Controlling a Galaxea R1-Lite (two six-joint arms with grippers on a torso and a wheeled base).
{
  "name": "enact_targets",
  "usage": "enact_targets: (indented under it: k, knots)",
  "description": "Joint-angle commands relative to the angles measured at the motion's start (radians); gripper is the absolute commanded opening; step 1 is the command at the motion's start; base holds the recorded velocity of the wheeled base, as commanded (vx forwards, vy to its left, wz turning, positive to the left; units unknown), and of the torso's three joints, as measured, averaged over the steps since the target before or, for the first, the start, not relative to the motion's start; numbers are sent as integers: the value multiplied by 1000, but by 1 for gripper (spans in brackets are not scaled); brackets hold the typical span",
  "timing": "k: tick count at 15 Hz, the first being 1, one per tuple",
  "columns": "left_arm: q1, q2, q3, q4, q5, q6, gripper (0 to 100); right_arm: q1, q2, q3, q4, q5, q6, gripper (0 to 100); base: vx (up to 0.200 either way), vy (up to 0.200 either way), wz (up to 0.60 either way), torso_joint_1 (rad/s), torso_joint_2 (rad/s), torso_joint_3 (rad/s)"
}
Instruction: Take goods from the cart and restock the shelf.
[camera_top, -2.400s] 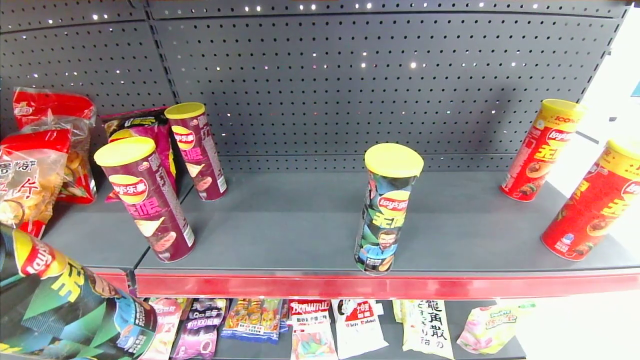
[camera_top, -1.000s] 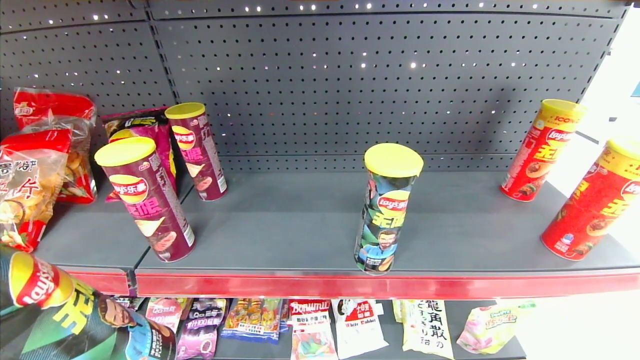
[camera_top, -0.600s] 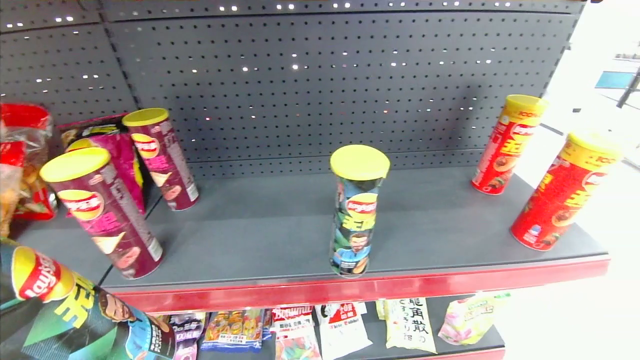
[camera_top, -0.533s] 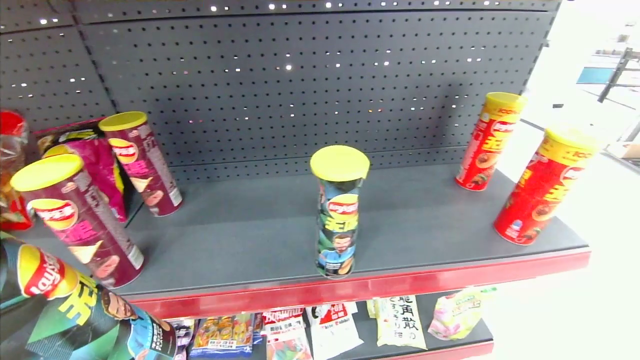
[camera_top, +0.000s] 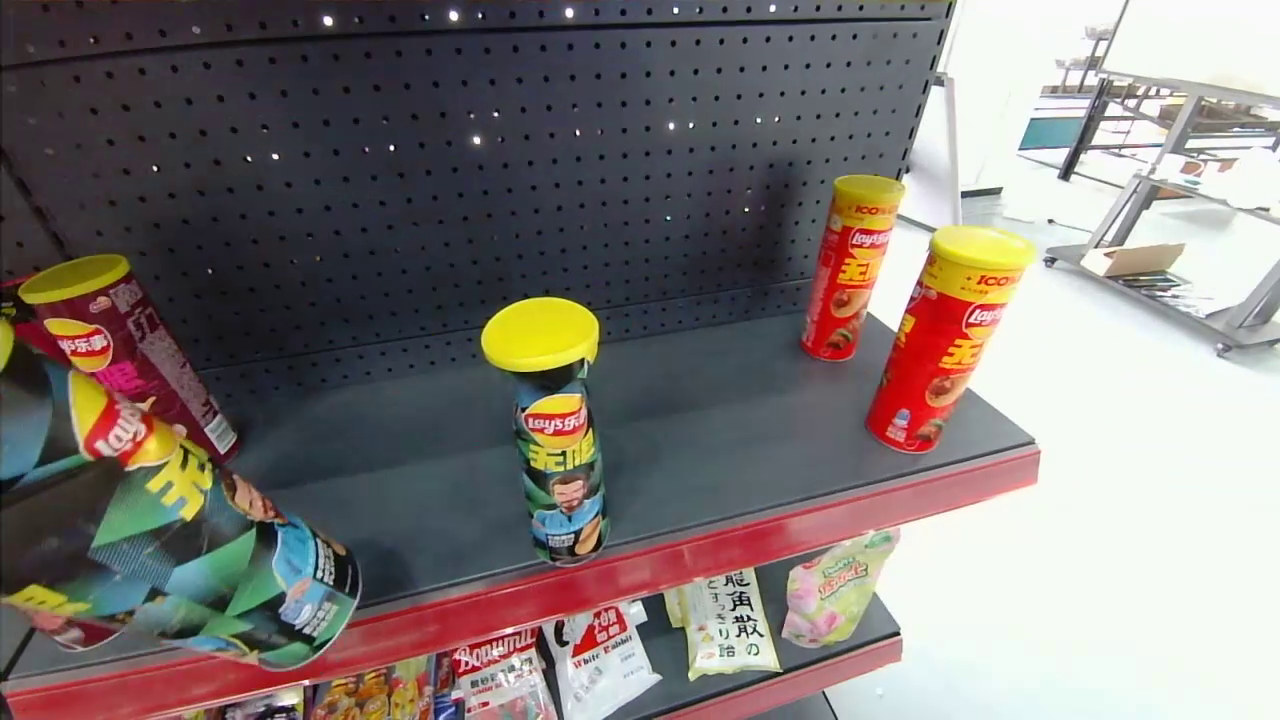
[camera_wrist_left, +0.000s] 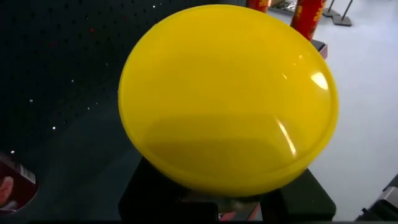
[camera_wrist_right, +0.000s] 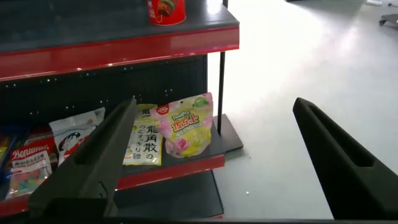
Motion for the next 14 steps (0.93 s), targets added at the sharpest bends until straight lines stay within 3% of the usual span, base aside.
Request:
enact_targets:
  k: [1,4,5,8,11,14]
  knots:
    - [0,133,-17,-52,1,4,0,1,1,0,0,0,0,100,0,0,0,0,0,0]
    - [-3,246,-48,-106,1,27,0,1,1,0,0,0,0,100,0,0,0,0,0,0]
    - [-25,320,-49,-144,1,76,0,1,1,0,0,0,0,100,0,0,0,0,0,0]
    - [-98,409,-89,-159,6,80,0,1,1,0,0,0,0,100,0,0,0,0,0,0]
    - [-112,536,-186,-192,22,80,0,1,1,0,0,0,0,100,0,0,0,0,0,0]
    - [-114,618,-195,-279,29,84,0,1,1,0,0,-1,0,100,0,0,0,0,0,0]
